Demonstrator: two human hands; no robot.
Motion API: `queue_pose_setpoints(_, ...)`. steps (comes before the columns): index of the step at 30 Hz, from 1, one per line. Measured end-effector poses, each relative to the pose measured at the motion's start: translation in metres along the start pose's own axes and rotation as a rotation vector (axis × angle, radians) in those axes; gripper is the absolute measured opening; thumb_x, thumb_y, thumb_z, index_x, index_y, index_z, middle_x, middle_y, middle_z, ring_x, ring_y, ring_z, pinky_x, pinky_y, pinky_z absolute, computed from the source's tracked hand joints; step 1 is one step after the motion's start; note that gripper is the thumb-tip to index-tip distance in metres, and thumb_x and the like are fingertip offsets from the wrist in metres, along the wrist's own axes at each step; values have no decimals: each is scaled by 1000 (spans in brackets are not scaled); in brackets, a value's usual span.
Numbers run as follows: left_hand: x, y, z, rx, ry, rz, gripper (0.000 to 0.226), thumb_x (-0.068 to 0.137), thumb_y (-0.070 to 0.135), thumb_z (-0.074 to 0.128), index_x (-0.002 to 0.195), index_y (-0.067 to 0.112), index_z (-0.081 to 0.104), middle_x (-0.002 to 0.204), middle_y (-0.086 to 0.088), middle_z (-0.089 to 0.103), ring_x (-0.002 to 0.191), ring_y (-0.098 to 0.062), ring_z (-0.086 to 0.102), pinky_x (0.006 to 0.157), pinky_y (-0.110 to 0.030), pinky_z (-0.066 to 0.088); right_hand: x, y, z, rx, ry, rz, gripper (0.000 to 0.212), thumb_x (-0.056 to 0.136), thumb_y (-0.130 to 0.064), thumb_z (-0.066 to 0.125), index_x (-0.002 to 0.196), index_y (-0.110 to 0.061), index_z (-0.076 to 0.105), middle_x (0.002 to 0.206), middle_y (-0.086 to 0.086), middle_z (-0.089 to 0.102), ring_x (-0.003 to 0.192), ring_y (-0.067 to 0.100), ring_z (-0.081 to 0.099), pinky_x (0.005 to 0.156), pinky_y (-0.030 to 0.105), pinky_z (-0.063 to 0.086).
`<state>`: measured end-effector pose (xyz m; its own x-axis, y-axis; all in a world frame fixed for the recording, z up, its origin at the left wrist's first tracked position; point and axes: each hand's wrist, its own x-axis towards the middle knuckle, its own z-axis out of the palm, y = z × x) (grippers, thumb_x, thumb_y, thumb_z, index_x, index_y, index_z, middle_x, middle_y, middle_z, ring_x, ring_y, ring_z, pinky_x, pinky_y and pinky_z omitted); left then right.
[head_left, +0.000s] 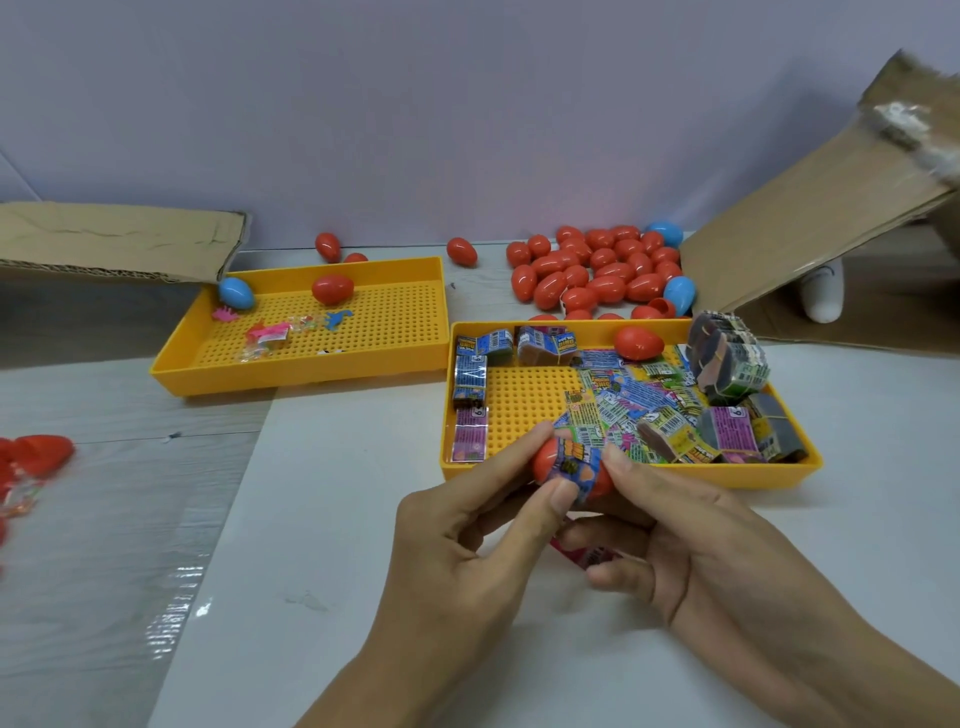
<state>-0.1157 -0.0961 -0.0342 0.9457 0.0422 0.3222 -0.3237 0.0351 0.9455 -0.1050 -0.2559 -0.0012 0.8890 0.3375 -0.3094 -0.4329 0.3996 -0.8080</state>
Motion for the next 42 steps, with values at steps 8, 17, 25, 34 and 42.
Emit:
queue_pose_setpoints(8, 1, 4, -2, -31, -53, -6, 58, 79, 24, 76, 133, 35, 59, 121, 10, 71, 111, -14, 69, 92, -26, 55, -7, -7, -1, -352, 138, -346, 58, 49, -48, 91, 99, -20, 79, 92, 11, 76, 84, 25, 75, 60, 26, 58)
queue_pose_setpoints(17, 4, -9, 0, -9, 101, -19, 8, 76, 34, 83, 77, 27, 78, 74, -6, 76, 67, -20, 75, 61, -25, 60, -21, -111, -47, -1272, 646, -1458, 39, 89, -29, 73, 125, -35, 58, 116, -13, 68, 92, 12, 70, 76, 29, 56)
queue_pose_setpoints(25, 9, -7, 4, 49, 67, -13, 2, 63, 27, 73, 62, 27, 75, 59, -2, 71, 53, -15, 70, 53, -18, 56, -40, -245, -75, -1269, 1084, -987, 26, 79, -55, 68, 105, -53, 65, 137, -16, 54, 128, 11, 49, 108, 41, 40)
queue_pose_setpoints(34, 7, 0, 5, 91, 81, 56, 7, 71, 26, 78, 66, 28, 75, 58, 0, 71, 53, -12, 70, 51, -21, 56, -9, -47, 3, -496, 234, -594, 19, 78, -30, 69, 85, -14, 78, 73, 11, 70, 48, 17, 56, 37, 21, 37)
queue_pose_setpoints(42, 18, 22, -7, 253, 187, 209, 7, 83, 32, 67, 88, 29, 70, 64, 6, 67, 45, -13, 59, 42, -22, 47, 18, 26, 10, -362, 134, -454, 17, 78, -27, 66, 78, -13, 75, 53, 9, 60, 38, 15, 48, 37, 16, 35)
